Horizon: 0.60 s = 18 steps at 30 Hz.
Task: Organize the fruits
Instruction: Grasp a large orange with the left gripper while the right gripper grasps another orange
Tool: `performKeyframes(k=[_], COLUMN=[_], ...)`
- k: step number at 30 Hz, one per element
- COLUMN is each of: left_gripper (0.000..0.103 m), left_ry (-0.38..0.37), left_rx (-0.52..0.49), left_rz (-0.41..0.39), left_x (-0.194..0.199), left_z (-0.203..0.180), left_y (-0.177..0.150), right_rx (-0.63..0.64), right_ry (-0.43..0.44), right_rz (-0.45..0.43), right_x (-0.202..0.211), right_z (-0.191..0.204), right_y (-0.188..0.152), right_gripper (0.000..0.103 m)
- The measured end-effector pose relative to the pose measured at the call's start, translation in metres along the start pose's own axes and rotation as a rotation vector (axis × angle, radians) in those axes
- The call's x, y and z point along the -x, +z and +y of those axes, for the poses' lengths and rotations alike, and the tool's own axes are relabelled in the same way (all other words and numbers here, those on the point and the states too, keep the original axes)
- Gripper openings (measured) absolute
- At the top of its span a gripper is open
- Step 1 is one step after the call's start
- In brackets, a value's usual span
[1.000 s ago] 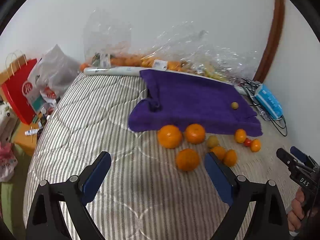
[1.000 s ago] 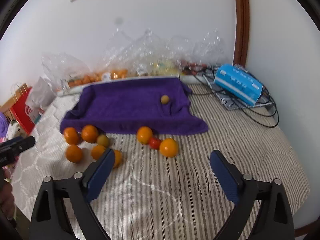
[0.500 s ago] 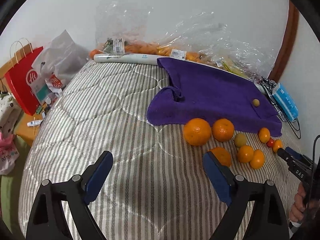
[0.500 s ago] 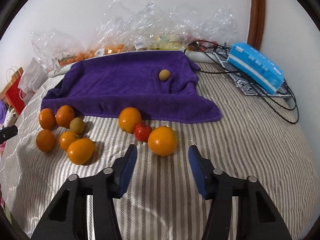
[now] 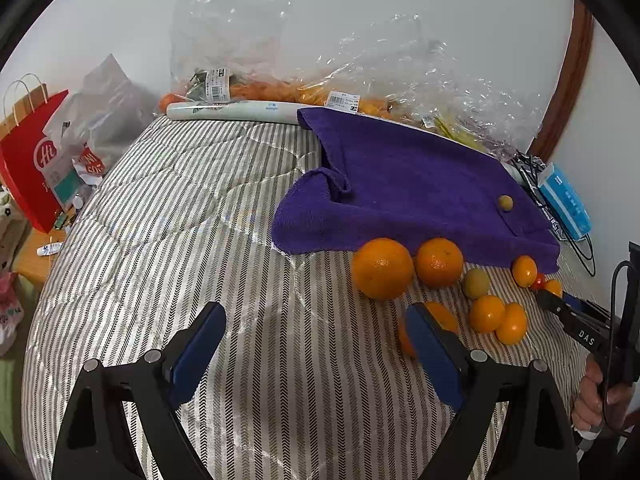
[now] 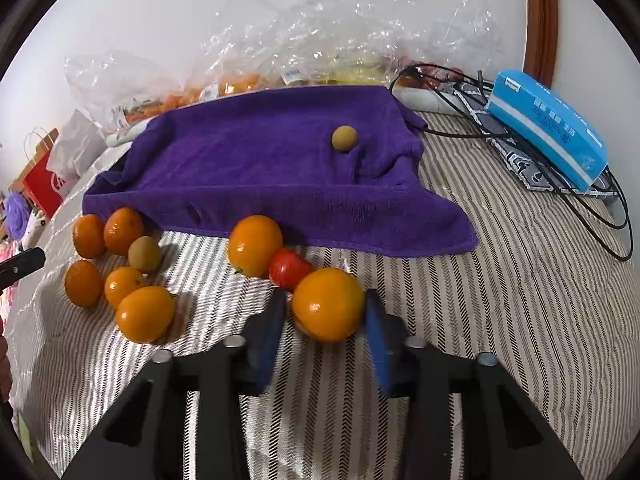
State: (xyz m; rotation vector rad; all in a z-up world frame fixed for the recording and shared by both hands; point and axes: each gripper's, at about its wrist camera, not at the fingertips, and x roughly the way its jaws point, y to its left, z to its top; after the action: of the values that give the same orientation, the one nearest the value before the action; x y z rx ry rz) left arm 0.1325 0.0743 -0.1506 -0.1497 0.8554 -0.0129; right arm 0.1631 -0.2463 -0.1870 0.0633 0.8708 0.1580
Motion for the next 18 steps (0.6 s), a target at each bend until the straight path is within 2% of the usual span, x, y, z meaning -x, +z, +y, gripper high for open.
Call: performKeyframes(k=[10, 18], left_gripper=[0.090, 0.087], left_ry=[-0.065, -0.098], left_rx=[-0.003, -0.087], left_rz=[0.008, 0.019], left_x=[0.001, -0.014], left_z=[-0.004, -0.040], left_y=[-0.006, -0.011], right_rx=[0.009, 0.025], right_ry=[0.022, 0.030], right_rz=[-0.036, -0.027], right_x=[0.019, 0.025], right_z=[0.010, 0.018], right_y=[-0.009, -0.025], right_gripper=[0.035, 0.035])
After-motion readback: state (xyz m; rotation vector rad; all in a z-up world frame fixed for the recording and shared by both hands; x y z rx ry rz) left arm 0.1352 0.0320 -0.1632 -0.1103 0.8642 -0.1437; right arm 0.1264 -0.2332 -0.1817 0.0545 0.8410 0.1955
